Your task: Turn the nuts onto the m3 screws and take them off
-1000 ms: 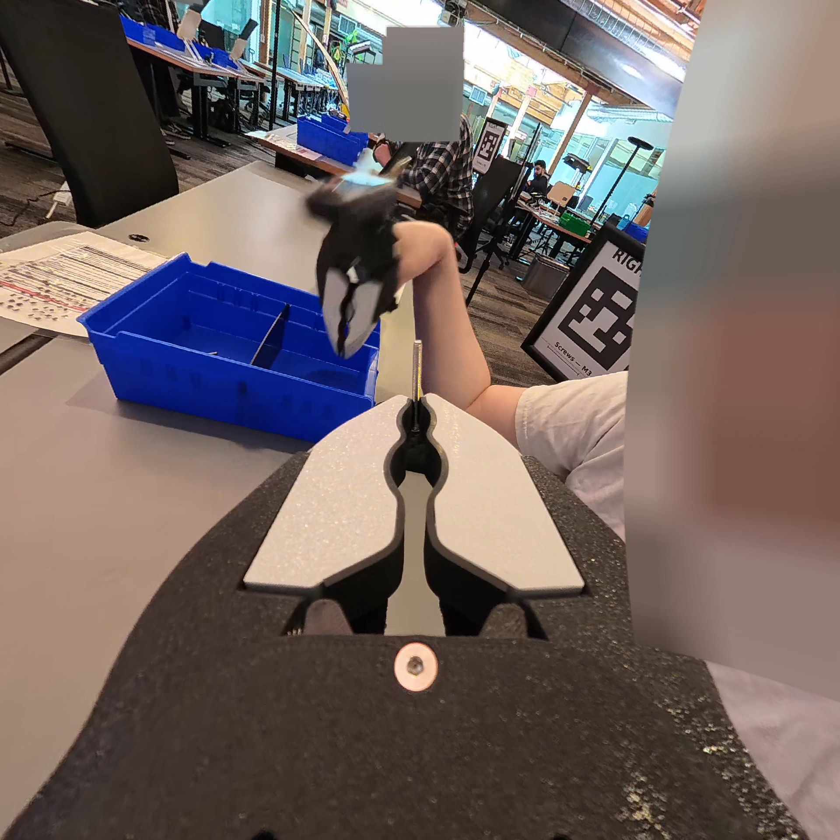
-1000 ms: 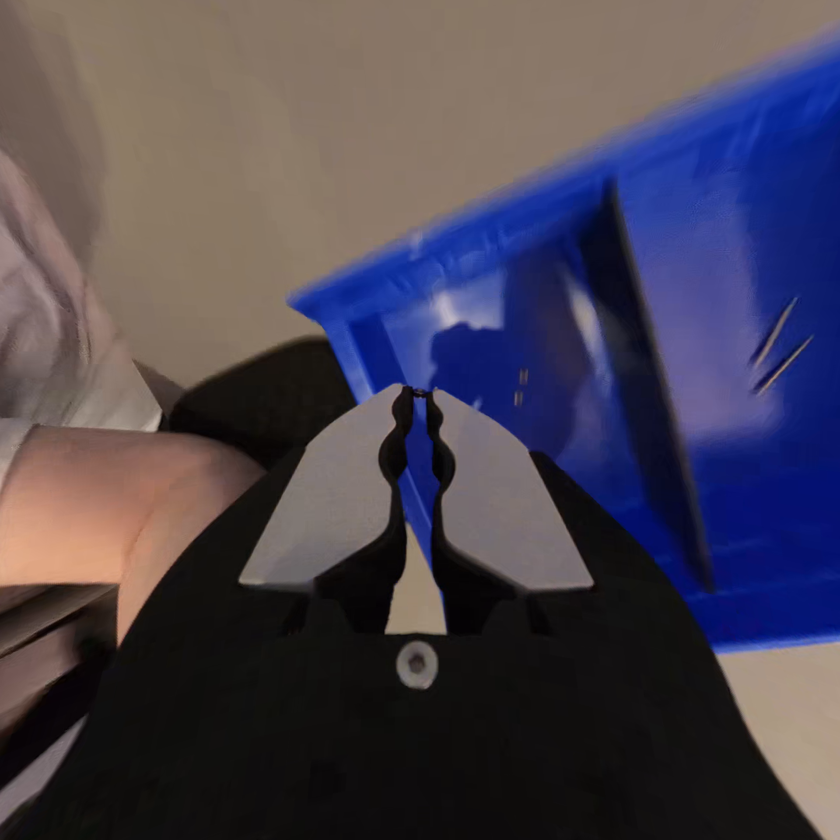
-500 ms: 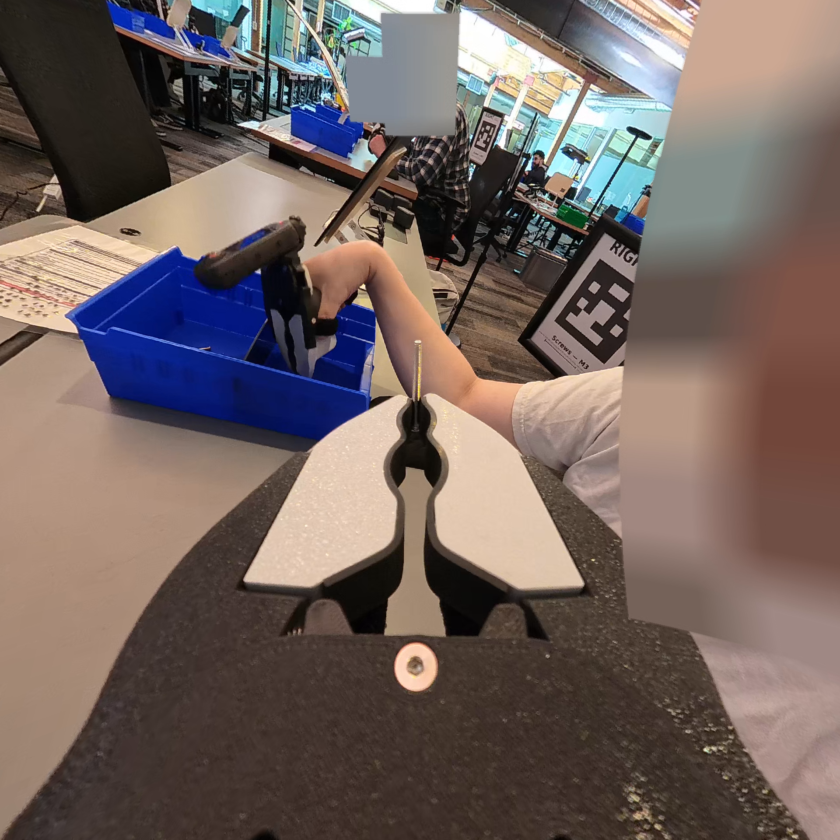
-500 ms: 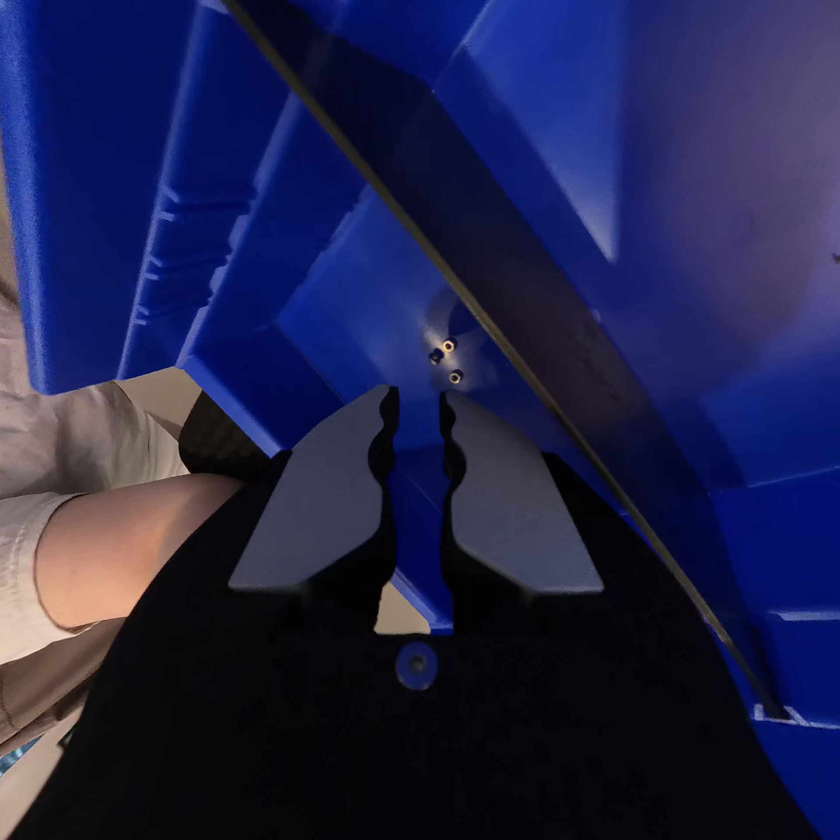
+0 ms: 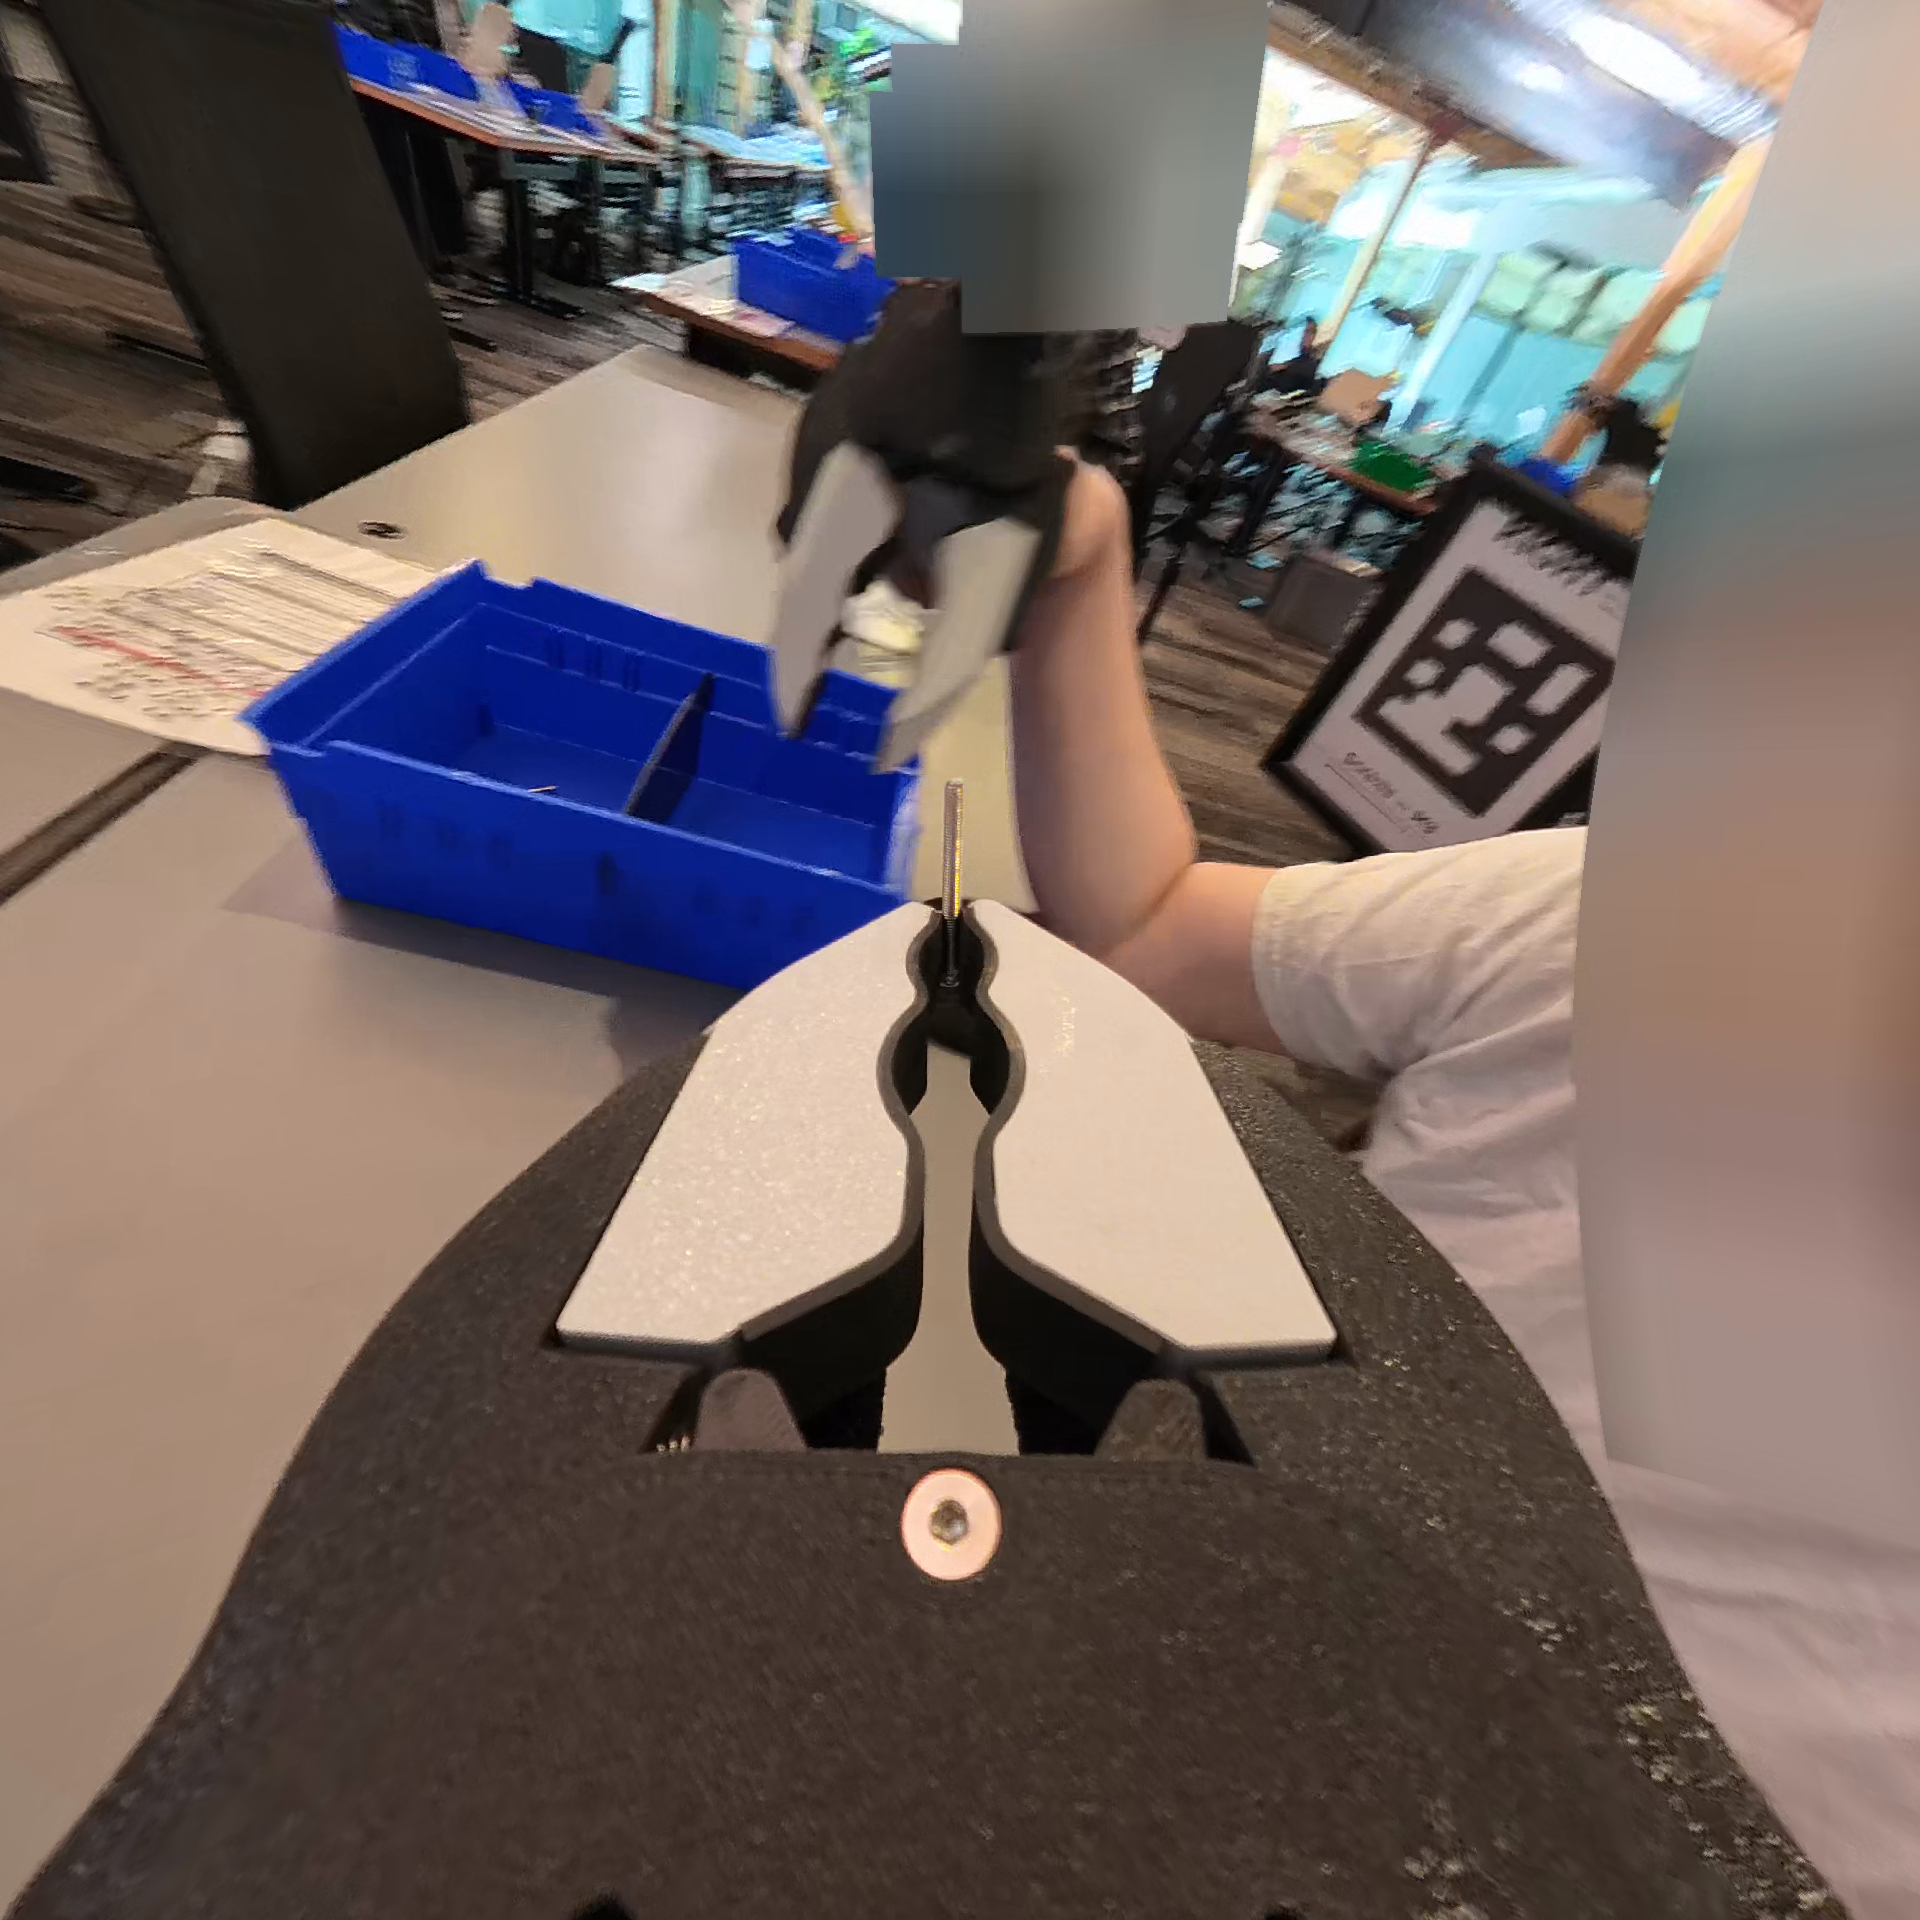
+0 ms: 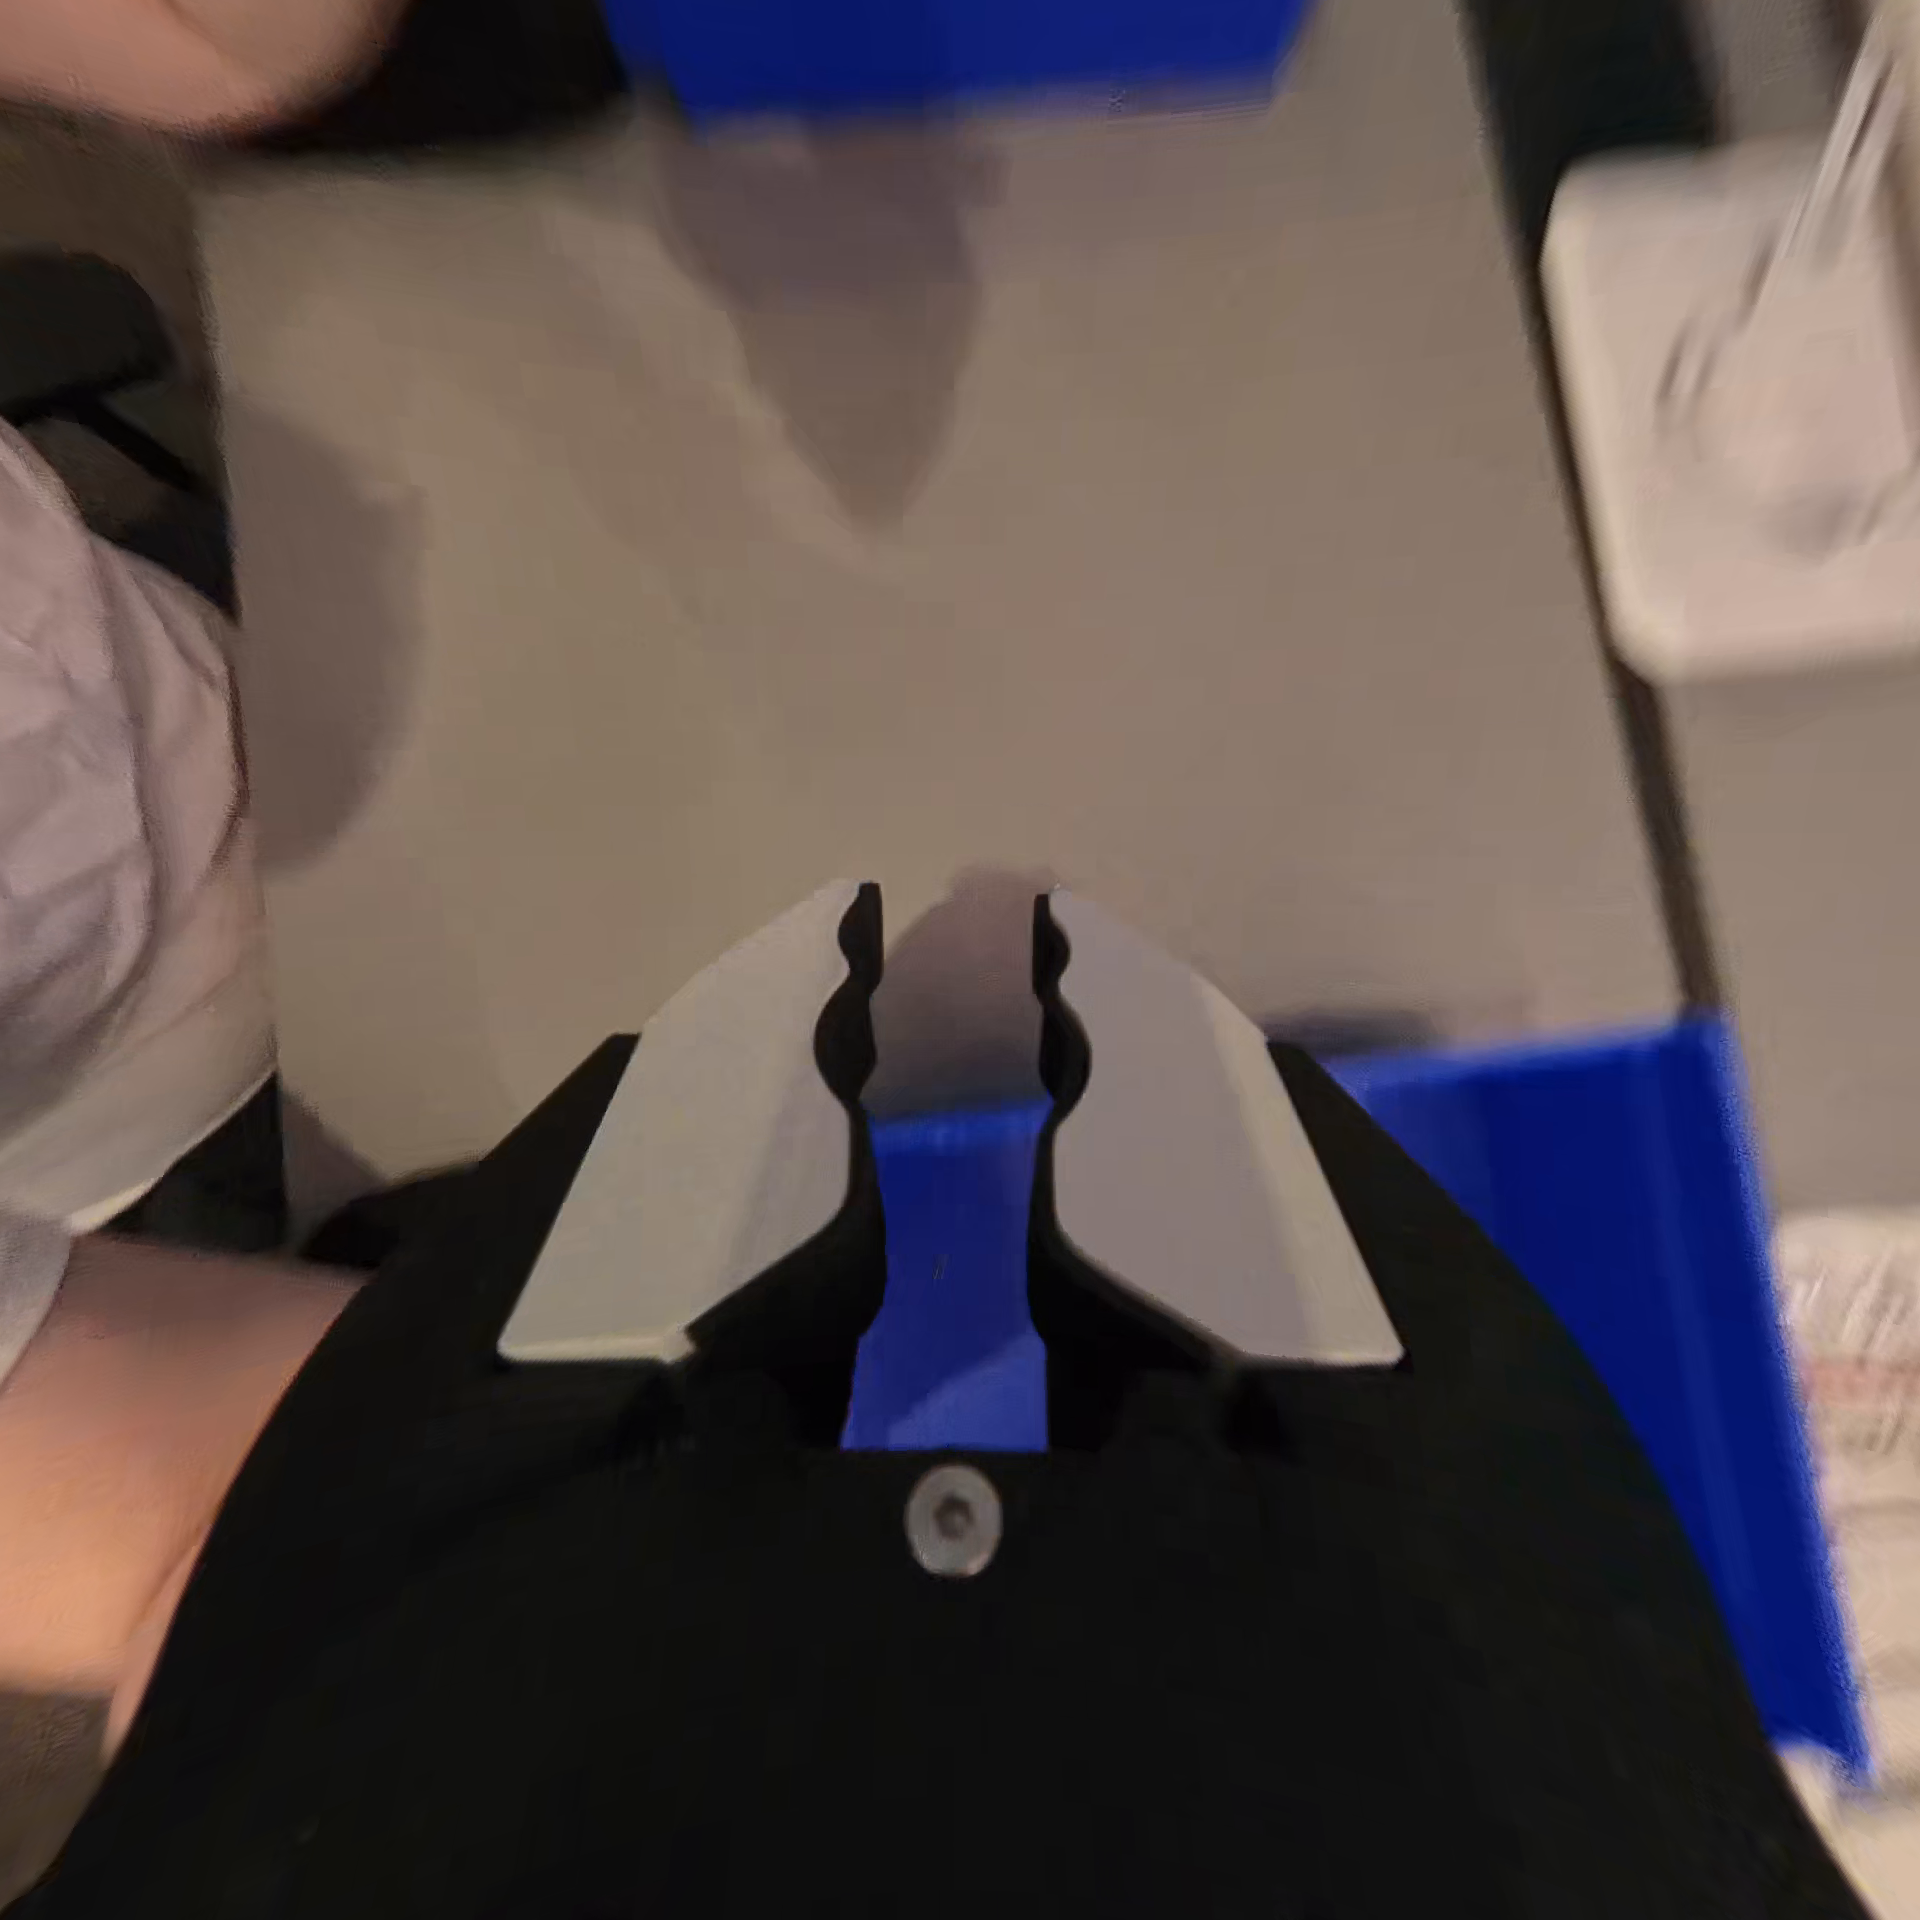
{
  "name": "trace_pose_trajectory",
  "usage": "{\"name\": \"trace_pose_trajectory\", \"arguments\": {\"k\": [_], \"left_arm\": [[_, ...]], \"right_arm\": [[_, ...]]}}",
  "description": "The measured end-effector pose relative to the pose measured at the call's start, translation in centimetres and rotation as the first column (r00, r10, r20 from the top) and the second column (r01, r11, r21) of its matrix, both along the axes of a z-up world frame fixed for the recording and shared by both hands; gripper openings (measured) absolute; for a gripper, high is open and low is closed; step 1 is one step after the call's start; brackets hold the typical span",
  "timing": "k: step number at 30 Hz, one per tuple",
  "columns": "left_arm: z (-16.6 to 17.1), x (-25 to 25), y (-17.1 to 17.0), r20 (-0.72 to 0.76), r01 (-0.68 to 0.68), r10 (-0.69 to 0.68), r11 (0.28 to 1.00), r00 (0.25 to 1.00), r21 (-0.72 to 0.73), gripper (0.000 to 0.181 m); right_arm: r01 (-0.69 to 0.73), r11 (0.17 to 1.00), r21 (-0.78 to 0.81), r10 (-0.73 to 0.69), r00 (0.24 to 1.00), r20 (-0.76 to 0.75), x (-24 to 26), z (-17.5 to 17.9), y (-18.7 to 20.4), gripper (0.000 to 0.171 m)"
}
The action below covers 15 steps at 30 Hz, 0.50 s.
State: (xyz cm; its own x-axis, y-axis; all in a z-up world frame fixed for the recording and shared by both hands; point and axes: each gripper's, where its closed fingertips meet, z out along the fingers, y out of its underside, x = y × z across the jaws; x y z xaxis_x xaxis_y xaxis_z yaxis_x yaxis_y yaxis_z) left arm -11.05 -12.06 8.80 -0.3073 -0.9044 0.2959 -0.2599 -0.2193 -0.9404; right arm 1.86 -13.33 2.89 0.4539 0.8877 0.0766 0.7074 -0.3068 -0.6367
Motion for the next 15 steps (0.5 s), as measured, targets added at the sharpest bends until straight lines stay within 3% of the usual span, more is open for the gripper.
{"name": "trace_pose_trajectory", "arguments": {"k": [4,8,11,13,15], "left_arm": [[-0.1,0.3,0.2,0.011,-0.021,0.021,0.999,1.0,0.025,0.001],[0.3,0.2,0.3,0.031,-0.03,0.029,0.999,0.999,0.018,0.001],[0.4,0.2,0.1,0.033,-0.026,0.025,0.999,0.999,0.025,0.001],[0.4,0.2,0.0,0.031,-0.024,0.024,0.999,0.999,0.029,0.002],[0.3,0.2,-0.2,0.026,-0.017,0.016,0.999,1.0,0.031,0.002]], "right_arm": [[-0.152,0.972,0.177,0.205,0.919,-0.336,-9.3,6.0,1.0,0.027],[-0.144,0.974,0.173,0.22,0.77,-0.599,-13.8,8.3,2.3,0.023],[-0.127,0.978,0.164,0.205,0.718,-0.666,-14.6,8.1,3.5,0.019],[-0.201,0.972,0.123,0.229,0.679,-0.697,-15.4,7.8,2.8,0.016],[-0.216,0.968,0.131,0.243,0.655,-0.716,-15.7,7.9,2.8,0.003]]}}
